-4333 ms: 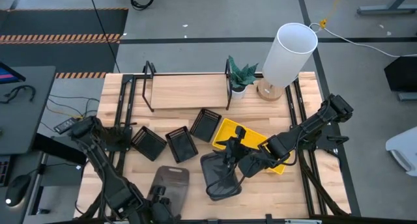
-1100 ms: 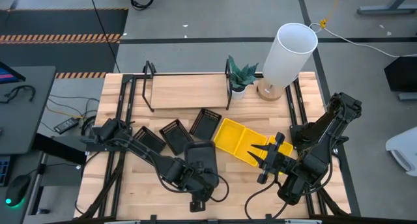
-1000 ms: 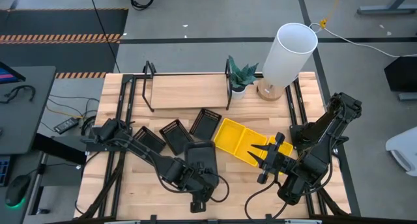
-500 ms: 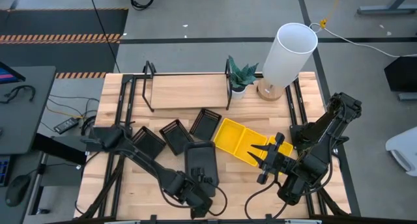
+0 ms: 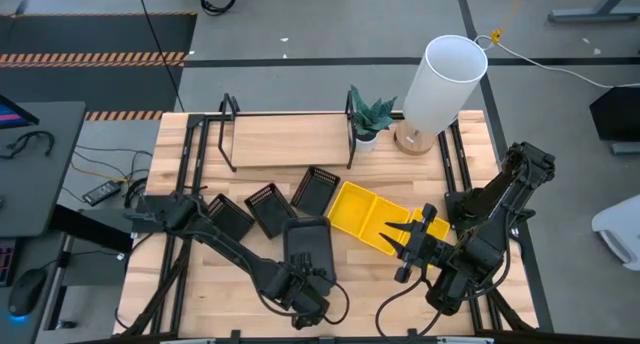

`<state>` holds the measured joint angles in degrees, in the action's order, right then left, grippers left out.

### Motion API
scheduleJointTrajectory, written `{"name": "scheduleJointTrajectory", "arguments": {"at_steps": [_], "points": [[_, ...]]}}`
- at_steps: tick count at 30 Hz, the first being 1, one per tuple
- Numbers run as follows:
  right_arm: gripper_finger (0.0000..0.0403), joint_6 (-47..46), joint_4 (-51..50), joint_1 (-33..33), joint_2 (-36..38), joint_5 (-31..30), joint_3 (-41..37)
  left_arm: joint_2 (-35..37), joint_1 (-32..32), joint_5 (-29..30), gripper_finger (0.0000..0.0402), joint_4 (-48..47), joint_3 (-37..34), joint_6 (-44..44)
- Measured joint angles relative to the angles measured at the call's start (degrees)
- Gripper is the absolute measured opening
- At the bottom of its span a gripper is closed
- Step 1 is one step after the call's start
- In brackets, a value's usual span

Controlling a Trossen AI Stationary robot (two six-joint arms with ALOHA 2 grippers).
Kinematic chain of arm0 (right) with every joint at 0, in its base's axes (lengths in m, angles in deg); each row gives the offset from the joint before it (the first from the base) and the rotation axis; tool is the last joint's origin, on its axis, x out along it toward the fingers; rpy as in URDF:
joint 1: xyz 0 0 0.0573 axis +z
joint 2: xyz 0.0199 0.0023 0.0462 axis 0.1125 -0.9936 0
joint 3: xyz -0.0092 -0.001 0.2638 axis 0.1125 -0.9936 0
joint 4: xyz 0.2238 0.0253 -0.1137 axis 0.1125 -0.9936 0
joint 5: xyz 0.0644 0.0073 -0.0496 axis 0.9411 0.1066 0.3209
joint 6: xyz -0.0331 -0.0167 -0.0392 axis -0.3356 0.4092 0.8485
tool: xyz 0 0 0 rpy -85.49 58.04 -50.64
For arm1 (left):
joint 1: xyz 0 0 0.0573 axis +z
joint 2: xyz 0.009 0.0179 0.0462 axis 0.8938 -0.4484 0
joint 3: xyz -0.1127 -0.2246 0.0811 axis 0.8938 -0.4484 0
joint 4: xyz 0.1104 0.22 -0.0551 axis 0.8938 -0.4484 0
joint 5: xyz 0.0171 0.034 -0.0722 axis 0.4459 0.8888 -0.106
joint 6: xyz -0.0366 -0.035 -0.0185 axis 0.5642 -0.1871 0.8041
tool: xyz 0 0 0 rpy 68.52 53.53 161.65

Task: Stack baskets on shelf by color
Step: Put the stacked gray bins on the shelf

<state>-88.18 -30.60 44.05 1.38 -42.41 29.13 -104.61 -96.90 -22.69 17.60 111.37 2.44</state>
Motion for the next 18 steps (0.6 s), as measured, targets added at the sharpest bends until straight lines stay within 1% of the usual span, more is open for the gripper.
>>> {"name": "scheduleJointTrajectory", "arguments": {"at_steps": [5,10,11,16,18], "points": [[0.0122,0.0,0.0,0.0,0.0,0.0,0.0,-0.2,0.0,-1.6,0.0098,-1.2,0.0,0.3],[0.0122,0.0,0.0,0.0,0.0,0.0,0.0,-0.2,0.1,-2.5,0.0025,-3.8,0.0,2.5],[0.0122,0.0,0.0,0.0,0.0,0.0,0.0,-0.2,0.2,-3.1,0.0018,-3.9,0.1,2.9],[0.0122,0.0,0.0,0.0,0.0,0.0,0.0,0.3,0.3,-6.2,0.0019,-3.9,0.1,4.4],[0.0122,0.0,0.0,0.0,0.0,0.0,0.0,0.8,-0.1,-6.7,0.0019,-5.3,1.5,4.4]]}}
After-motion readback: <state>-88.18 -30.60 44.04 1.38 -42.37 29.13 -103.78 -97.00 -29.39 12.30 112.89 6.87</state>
